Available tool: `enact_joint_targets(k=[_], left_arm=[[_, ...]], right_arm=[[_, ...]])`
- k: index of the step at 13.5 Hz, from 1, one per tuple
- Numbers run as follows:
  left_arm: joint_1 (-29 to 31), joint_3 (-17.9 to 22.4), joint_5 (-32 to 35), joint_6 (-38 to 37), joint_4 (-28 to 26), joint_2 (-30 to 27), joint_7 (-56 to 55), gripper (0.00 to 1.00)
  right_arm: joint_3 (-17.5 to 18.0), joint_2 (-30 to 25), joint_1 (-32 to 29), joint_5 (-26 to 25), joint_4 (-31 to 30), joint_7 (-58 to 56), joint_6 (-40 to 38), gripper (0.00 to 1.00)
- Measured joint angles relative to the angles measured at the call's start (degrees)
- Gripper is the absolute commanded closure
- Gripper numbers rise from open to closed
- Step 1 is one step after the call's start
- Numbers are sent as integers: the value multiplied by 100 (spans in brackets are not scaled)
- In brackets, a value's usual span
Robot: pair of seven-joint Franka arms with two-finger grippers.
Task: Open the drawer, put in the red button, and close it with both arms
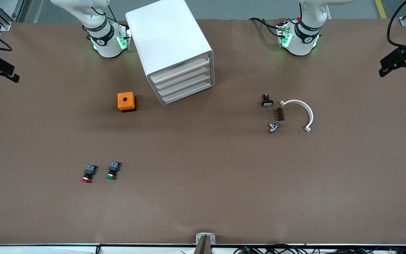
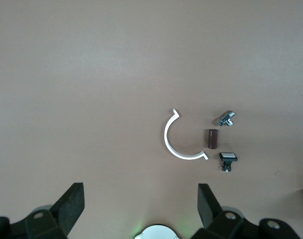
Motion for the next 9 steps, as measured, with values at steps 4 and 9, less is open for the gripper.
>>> enact_joint_targets(k=[4,9], left_arm=[[0,-1,0,-8,0,1,0,0],[-25,-11,0,-26,-40,273,0,0]], right_arm=[[-11,0,0,0,0,1,2,0],[-13,0,-1,0,-2,1,14,0]])
